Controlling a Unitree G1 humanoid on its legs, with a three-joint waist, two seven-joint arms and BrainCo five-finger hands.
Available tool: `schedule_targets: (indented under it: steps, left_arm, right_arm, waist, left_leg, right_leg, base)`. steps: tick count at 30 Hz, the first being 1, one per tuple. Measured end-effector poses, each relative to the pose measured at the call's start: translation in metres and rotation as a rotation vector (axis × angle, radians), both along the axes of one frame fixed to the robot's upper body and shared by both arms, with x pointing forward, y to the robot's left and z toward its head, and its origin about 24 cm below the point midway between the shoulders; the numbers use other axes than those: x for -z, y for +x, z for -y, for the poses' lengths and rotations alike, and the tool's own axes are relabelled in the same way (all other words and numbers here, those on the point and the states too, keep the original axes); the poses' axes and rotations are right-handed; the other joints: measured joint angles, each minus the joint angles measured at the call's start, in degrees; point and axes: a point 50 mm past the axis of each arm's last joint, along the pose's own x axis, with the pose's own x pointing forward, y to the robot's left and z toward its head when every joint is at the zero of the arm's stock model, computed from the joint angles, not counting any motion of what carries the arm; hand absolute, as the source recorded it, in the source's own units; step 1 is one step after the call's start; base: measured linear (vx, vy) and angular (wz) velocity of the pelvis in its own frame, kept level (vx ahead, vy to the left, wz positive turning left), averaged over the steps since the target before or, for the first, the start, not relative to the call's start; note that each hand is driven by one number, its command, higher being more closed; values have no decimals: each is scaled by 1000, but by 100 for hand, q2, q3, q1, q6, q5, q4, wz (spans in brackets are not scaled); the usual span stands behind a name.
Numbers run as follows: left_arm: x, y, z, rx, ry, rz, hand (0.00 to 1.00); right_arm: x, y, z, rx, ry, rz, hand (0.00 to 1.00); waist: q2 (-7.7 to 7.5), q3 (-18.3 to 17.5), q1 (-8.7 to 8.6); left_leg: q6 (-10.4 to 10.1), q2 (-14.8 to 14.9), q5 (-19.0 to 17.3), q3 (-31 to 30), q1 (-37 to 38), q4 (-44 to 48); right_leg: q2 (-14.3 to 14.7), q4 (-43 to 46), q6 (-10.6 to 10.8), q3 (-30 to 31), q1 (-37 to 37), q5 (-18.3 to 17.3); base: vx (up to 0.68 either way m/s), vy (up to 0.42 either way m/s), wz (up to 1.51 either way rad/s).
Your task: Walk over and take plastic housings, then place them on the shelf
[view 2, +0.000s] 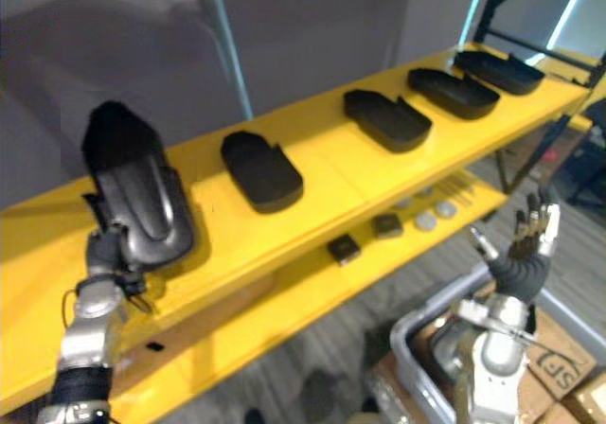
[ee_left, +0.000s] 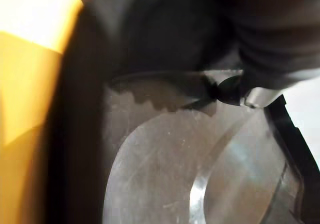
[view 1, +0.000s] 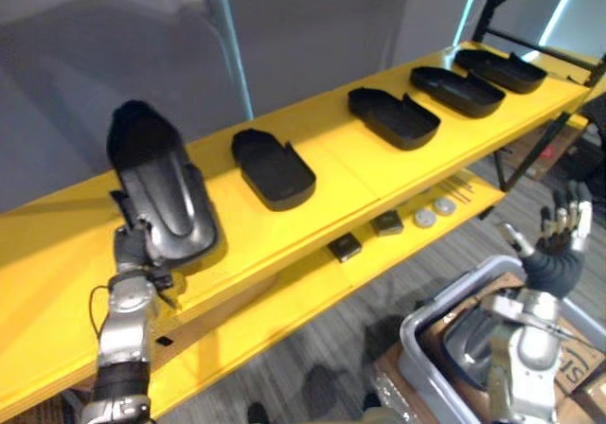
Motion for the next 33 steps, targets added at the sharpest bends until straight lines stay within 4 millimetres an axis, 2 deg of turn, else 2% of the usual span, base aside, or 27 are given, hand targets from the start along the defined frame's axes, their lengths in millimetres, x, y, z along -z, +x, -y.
schedule_targets:
  steps: [5,13,19,22,26,33]
  left_arm:
    - [13,0,-22,-70,18,-117,100]
    - [10,1,-43,-85,46,-225,100]
    - [20,0,-45,-102,12,-284,100]
    - [17,1,-50,-113,35,-299,100]
    - [14,-4,-61,-142,54,-320,100]
    - [14,-1,-62,-148,42,-319,100]
  right_arm:
    - [-3,3,3,-41,-38,-10,0]
    - [-9,7,5,-71,-57,1,0]
    - [-10,9,4,-80,-64,-1,0]
    - [-9,10,4,-84,-65,-14,0]
    - [-6,12,3,-95,-60,-34,0]
    - [-9,13,3,-123,-99,-42,0]
  waist:
    - [-12,-7,-6]
    - [-12,-7,-41]
    - [-12,-7,-41]
    - [-13,-7,-53]
    - [-17,-4,-176]
    - [-21,9,-196]
  left_leg:
    - [-1,-2,-2,108,-8,1]
    - [-1,-5,-2,116,-7,1]
    - [-1,-7,-2,129,-7,3]
    - [-1,-5,-2,151,-7,4]
    - [-1,-6,-2,189,-13,4]
    - [-6,-4,-13,267,-12,3]
  right_leg:
    - [-4,-160,8,63,2,127]
    - [-5,-154,8,97,-11,127]
    - [-2,-151,7,134,-23,127]
    - [1,-130,7,169,-53,127]
    - [-1,-96,7,204,-96,127]
    - [2,-69,9,291,-172,128]
  base:
    - [1,4,-10]
    - [0,0,0]
    - [0,0,0]
    - [-6,3,-5]
    - [-7,3,-5]
    - [-5,3,-6]
